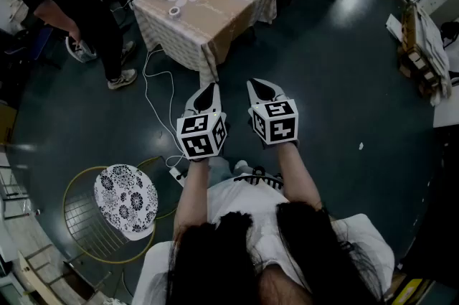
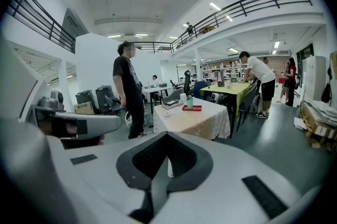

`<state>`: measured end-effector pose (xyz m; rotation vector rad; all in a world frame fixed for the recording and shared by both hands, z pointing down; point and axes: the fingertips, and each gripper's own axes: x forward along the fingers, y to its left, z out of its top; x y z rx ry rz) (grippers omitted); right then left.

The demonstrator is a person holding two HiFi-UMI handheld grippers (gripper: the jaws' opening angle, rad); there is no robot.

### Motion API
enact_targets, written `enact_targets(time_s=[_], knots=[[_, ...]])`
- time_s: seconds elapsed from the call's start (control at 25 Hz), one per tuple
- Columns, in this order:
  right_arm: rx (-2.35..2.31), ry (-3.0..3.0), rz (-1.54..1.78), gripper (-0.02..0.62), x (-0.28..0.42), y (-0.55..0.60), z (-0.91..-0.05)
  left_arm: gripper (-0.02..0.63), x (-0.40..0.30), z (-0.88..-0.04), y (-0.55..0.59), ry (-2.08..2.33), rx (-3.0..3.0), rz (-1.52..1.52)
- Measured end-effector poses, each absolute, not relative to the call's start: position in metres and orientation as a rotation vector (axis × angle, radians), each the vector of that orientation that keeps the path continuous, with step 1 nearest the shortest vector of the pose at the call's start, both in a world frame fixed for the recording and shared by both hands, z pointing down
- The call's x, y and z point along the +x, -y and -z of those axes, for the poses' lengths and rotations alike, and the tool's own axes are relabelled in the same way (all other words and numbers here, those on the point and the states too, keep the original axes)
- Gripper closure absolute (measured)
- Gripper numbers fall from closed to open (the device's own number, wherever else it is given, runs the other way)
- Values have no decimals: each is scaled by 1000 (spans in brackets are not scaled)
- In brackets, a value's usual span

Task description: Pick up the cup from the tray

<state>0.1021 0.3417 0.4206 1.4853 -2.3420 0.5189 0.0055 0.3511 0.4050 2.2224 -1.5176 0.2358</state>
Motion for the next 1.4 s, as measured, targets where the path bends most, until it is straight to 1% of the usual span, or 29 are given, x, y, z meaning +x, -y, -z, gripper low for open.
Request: enact_targets(time_s=[0.4, 0.8, 0.84, 0.92, 0.96, 1.0, 1.16, 1.4], knots=[[1469, 2350, -510, 584, 109, -344, -419, 601, 11, -402, -354, 1549, 2211, -244], [1406, 2475, -519, 575, 94, -336, -412, 601, 1, -401, -350, 1578, 2206, -247], [1396, 2491, -515, 547, 93, -336, -411, 601, 0, -402, -350, 1581, 2204, -248], [1371, 2532, -521, 443, 88, -332, -407, 601, -3, -403, -345, 1583, 2204, -246], [1359, 2550, -520, 406, 86, -329, -405, 601, -4, -403, -340, 1581, 2206, -243], [1351, 2561, -513, 387, 83, -325, -404, 601, -5, -403, -335, 1578, 2210, -241], [1350, 2550, -502, 367, 74, -302, -410, 601, -12, -407, -309, 1556, 2228, -249], [1362, 2534, -495, 359, 64, -253, -409, 601, -20, -408, -257, 1527, 2234, -232]])
